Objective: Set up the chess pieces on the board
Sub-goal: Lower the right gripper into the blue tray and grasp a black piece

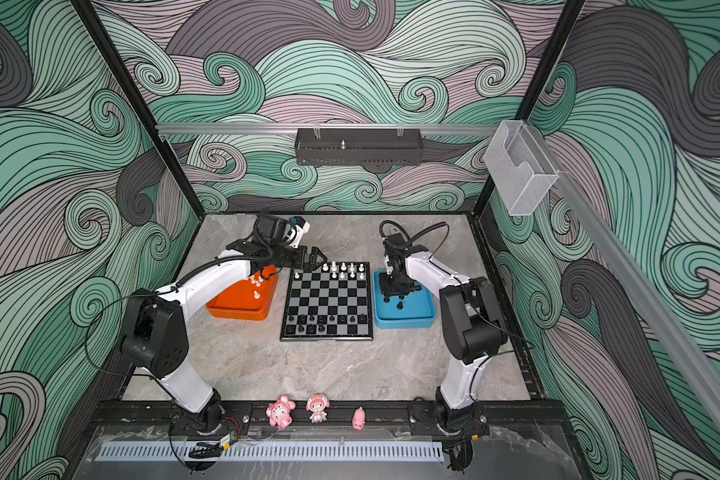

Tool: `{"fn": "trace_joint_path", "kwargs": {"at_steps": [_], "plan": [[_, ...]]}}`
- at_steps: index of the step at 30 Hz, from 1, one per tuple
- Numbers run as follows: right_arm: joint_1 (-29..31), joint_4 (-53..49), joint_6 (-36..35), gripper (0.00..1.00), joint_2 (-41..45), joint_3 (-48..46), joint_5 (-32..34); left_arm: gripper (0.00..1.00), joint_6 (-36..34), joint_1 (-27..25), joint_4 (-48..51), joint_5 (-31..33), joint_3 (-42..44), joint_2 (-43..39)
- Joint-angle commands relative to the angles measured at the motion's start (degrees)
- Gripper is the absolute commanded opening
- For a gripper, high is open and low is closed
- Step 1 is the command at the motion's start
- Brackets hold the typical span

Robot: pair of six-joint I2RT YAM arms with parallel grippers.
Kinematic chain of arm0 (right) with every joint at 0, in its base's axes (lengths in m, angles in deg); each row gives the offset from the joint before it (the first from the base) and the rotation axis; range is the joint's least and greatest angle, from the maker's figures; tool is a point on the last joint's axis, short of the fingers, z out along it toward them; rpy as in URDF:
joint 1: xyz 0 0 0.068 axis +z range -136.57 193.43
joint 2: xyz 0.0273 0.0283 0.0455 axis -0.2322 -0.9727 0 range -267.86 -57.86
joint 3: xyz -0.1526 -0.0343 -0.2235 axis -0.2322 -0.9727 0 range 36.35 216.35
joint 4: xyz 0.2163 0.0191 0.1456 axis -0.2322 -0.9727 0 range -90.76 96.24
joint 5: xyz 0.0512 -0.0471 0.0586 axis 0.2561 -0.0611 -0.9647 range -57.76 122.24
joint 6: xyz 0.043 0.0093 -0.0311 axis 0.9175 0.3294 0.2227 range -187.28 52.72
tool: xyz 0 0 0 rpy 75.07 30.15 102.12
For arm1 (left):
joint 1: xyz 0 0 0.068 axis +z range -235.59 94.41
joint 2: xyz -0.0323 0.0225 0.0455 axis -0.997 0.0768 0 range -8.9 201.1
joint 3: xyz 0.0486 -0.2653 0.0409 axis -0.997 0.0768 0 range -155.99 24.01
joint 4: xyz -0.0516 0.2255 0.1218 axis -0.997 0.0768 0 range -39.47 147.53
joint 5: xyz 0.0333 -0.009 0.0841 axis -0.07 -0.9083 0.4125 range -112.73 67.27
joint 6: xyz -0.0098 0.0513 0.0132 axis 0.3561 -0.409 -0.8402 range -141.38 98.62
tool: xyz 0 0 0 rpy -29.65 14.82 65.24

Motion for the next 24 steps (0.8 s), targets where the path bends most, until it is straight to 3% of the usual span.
{"fn": "trace_joint_path", "kwargs": {"at_steps": [1,24], "plan": [[-0.3,0.2,-0.2,0.34,-0.6,-1.0,-0.2,0.99,-0.8,-0.4,1.2,0.7,-1.4,0.7],[-0.2,2.3,-0.5,0.26,-2.0,-1.0,-1.0,0.99,-1.3,-0.3,1.6,1.2,-1.5,0.6]]}}
